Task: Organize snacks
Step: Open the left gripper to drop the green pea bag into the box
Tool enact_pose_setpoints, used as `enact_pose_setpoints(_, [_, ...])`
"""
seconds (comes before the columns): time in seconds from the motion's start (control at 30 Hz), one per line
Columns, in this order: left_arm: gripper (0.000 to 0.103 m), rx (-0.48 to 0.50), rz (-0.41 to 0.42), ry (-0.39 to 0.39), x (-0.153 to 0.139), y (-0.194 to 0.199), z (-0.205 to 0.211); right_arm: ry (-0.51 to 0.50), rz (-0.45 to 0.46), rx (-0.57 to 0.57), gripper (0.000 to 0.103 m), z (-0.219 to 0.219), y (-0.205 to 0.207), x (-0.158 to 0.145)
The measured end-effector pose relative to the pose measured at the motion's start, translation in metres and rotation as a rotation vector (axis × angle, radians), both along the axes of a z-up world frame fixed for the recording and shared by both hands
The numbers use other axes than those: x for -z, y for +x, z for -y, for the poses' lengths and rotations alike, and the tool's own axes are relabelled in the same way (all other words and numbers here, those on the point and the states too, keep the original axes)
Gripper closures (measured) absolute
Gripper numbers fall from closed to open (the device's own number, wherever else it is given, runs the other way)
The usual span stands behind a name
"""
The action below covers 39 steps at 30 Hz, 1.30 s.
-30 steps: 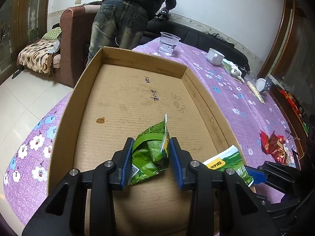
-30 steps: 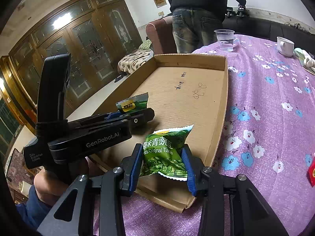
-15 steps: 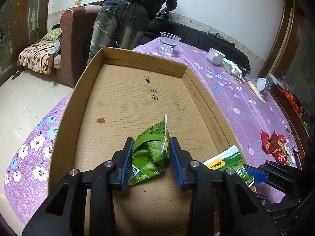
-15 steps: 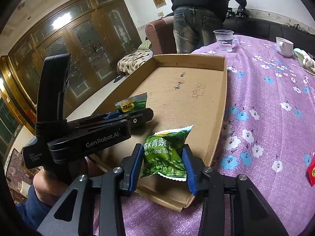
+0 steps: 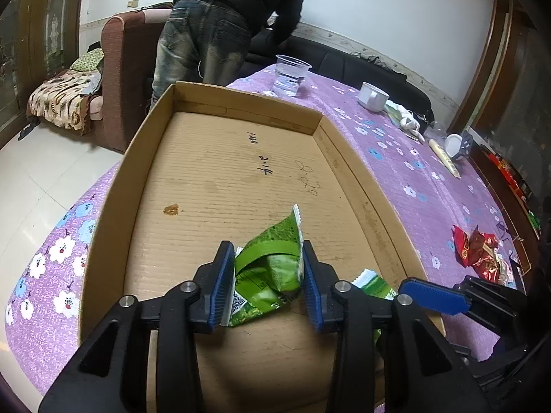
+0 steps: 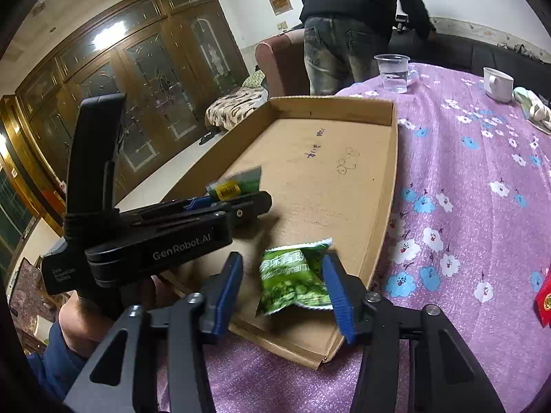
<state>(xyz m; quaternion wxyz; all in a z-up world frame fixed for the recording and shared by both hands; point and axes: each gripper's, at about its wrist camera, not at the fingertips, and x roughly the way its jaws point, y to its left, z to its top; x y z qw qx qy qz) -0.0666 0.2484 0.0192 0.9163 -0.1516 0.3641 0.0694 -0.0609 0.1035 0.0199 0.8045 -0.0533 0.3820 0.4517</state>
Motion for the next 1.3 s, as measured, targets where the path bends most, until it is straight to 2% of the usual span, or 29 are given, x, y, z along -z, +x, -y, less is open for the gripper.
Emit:
enact_pose_setpoints(0.13, [0.064, -0.006, 0.006, -0.015, 0.0, -0.001, -0.003, 0.003, 0.042, 0.007, 0.048, 0.002, -0.003, -0.004])
enact_pose_setpoints(0.2, [0.057, -0.017, 0.013, -0.027, 0.0, -0.003, -0.005, 0.008, 0.052, 0.01, 0.048, 0.003, -0.004, -0.006])
enact_pose_setpoints(0.37, [0.054, -0.015, 0.018, -0.039, 0.0, -0.003, -0.007, 0.026, 0.057, 0.029, 0.047, 0.009, -0.002, -0.009])
enact_pose_setpoints(0.5, [0.042, 0.004, 0.025, -0.034, -0.001, -0.004, -0.004, 0.07, 0.058, 0.053, 0.047, 0.018, 0.0, -0.015])
enact_pose_setpoints(0.57, [0.039, 0.004, 0.032, -0.021, -0.002, -0.005, -0.003, 0.086, 0.054, 0.06, 0.047, 0.021, 0.001, -0.018])
enact_pose_setpoints(0.77, [0.039, 0.025, 0.056, 0.042, -0.007, -0.007, 0.009, 0.113, 0.074, 0.102, 0.045, 0.029, 0.004, -0.024])
enact_pose_setpoints(0.9, [0.031, 0.02, 0.078, 0.057, -0.011, -0.008, 0.011, 0.126, 0.061, 0.145, 0.04, 0.038, 0.008, -0.029])
enact_pose_setpoints(1.0, [0.03, 0.005, 0.097, 0.059, -0.014, -0.01, 0.011, 0.153, 0.042, 0.164, 0.04, 0.049, 0.009, -0.035])
enact_pose_setpoints(1.13, [0.03, 0.012, 0.098, 0.012, -0.017, -0.01, 0.012, 0.169, 0.047, 0.185, 0.039, 0.066, 0.008, -0.045])
enact_pose_setpoints(1.3, [0.03, 0.018, 0.116, 0.042, -0.029, -0.013, 0.024, 0.197, 0.046, 0.198, 0.036, 0.092, 0.005, -0.053])
